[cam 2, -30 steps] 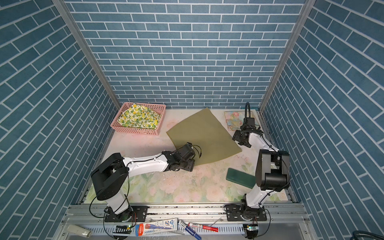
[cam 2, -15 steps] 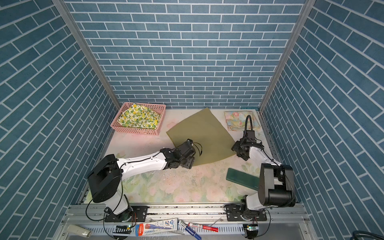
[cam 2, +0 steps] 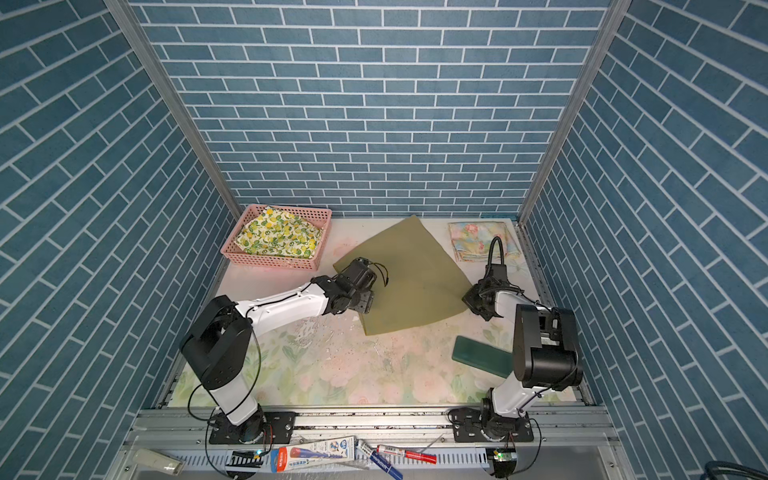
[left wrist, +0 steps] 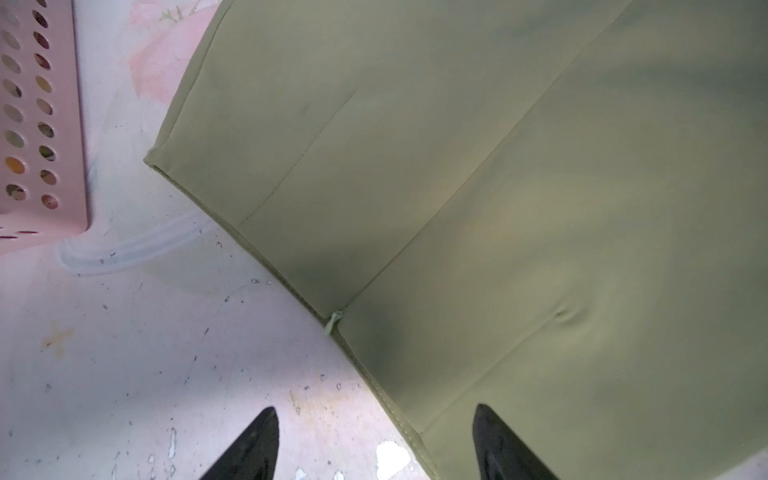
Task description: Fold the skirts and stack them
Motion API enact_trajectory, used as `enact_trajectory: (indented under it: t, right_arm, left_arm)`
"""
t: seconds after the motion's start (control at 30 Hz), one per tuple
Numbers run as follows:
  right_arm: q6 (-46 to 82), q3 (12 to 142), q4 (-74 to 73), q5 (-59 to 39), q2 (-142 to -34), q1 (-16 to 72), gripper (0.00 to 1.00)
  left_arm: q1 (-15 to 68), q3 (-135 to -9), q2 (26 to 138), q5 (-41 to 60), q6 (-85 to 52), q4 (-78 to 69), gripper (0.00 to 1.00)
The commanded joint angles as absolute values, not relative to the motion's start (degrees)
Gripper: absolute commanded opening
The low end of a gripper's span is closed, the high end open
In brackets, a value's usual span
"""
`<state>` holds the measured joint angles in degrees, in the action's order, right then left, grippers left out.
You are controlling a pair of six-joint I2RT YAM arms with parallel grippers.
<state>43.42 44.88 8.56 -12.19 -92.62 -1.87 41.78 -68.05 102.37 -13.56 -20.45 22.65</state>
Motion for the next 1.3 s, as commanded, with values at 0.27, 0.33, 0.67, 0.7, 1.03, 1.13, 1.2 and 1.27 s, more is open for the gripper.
enact_trajectory:
  t: [0.27, 0.33, 0.67, 0.7, 1.03, 1.13, 1.2, 1.27]
  right_arm:
    - [34.9, 51.7, 15.9, -7.0, -93.5, -5.1, 0.00]
    - [33.6, 53.1, 16.6, -6.8, -94.3, -5.3, 0.00]
    - [32.6, 53.5, 14.9, -9.9, -95.3, -5.5, 0.00]
    - [32.5, 53.4, 14.8, -9.9, -95.1, -5.5, 0.00]
    - [31.7, 52.8, 14.6, -10.8, -93.1, -5.5, 0.00]
    - [31.6, 53.1, 14.6, -11.3, -93.1, -5.5, 0.00]
    - [31.6, 53.3, 14.7, -11.7, -93.2, -5.6, 0.00]
    - [31.5, 53.5, 14.8, -11.7, -93.1, -5.5, 0.00]
  left_arm:
    - [34.9, -79.3, 113.6, -12.9, -15.8, 24.7, 0.81]
    - [34.2, -81.8, 115.0, -13.5, -14.6, 25.4, 0.82]
    - [27.7, -92.8, 124.0, -10.4, -12.8, 26.0, 0.84]
    - [26.9, -93.6, 125.0, -9.1, -13.1, 26.0, 0.84]
    - [22.6, -93.3, 127.0, -1.5, -16.8, 22.1, 0.76]
    - [21.9, -93.2, 127.7, 0.8, -17.8, 22.1, 0.68]
    - [21.9, -92.8, 128.0, 2.1, -18.0, 21.8, 0.61]
    - [21.9, -92.1, 128.3, 3.3, -18.4, 21.4, 0.49]
